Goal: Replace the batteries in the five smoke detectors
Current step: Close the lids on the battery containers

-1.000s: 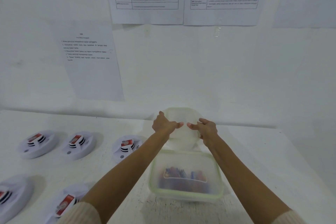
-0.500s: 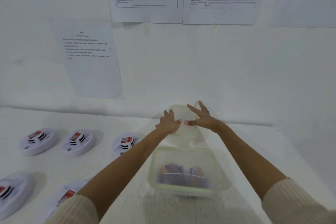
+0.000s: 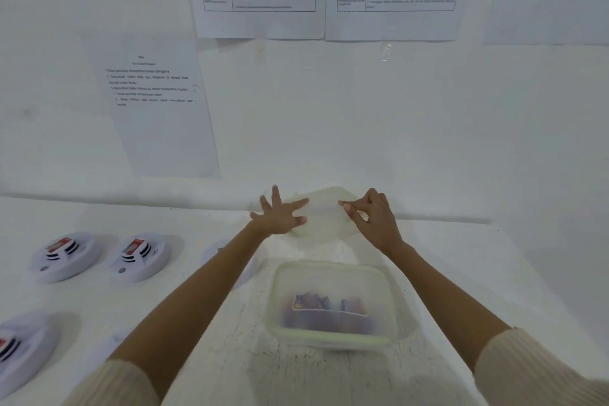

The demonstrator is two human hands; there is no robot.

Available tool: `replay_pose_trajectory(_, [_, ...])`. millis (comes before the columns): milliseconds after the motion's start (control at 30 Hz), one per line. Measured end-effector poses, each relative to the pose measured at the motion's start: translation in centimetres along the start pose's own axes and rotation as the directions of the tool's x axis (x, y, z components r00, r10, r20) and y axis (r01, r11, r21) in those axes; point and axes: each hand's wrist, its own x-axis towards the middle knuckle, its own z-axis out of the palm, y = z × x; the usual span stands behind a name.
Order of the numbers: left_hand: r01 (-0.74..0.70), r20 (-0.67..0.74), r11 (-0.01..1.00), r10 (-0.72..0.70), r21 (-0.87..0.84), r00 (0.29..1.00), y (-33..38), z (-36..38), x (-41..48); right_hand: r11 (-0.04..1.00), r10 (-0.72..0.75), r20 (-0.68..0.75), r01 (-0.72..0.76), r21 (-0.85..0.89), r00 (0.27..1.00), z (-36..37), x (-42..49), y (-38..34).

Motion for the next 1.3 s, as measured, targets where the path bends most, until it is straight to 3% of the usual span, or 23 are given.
replay_pose_trajectory(67, [-0.023, -0.093, 0.987, 0.008, -0.157, 0.996, 0.3, 0.8, 0.2, 1.000, 0.025, -0.063, -0.025, -0.006, 0.998, -0.2, 0.1, -0.2])
replay_pose_trajectory(133, [-0.070, -0.129, 0.922, 0.022, -0.381, 0.991, 0.5, 1.8, 0.1, 0.991, 0.125, -0.105, -0.120, 0.051, 0.987, -0.1, 0.3, -0.5])
replay_pose_trajectory(200, [-0.069, -0.172, 0.870, -0.019, -0.489, 0.985, 0.2, 2.1, 0.1, 0.964, 0.246, -0.136, -0.227, 0.137, 0.960, 0.3, 0.7, -0.6])
replay_pose_trajectory(267, [-0.041, -0.156, 0.849, -0.049, -0.527, 0.987, -0.1, 2.0, -0.1, 0.918, 0.349, -0.007, -0.341, 0.202, 0.937, 0.7, 1.1, -0.8])
replay_pose_trajectory(333, [-0.016, -0.073, 0.803, -0.034, -0.596, 0.997, -0.2, 2.1, -0.2, 0.815, 0.419, 0.236, -0.478, 0.327, 0.877, 0.8, 1.1, -1.0])
replay_pose_trajectory(400, [-0.019, -0.062, 0.755, -0.029, -0.655, 0.998, -0.2, 2.4, -0.2, 0.708, 0.442, 0.348, -0.560, 0.431, 0.827, 0.8, 1.0, -1.3])
replay_pose_trajectory(567, [-0.083, -0.196, 0.865, -0.018, -0.495, 0.980, 0.4, 2.4, 0.0, 0.630, 0.481, 0.378, -0.612, 0.478, 0.791, 0.5, 0.2, -1.4])
replay_pose_trajectory(700, [-0.063, -0.142, 0.845, -0.016, -0.531, 0.990, 1.0, 1.9, -0.2, 0.580, 0.515, 0.408, -0.657, 0.481, 0.754, -0.4, -0.6, -2.0])
replay_pose_trajectory(867, [-0.040, -0.063, 0.810, 0.005, -0.585, 0.998, 0.8, 2.1, -2.0, 0.581, 0.533, 0.434, -0.687, 0.437, 0.727, -1.8, -2.4, -2.9])
replay_pose_trajectory(1133, [-0.036, -0.052, 0.743, 0.002, -0.668, 0.999, 0.6, 3.1, -4.6, 0.663, 0.555, 0.363, -0.662, 0.351, 0.748, -1.5, -4.6, -3.6])
replay_pose_trajectory(1300, [-0.045, -0.012, 0.788, 0.047, -0.614, 0.999, 0.4, 3.0, -5.6, 0.656, 0.595, 0.370, -0.697, 0.289, 0.714, -2.3, -5.3, -4.4])
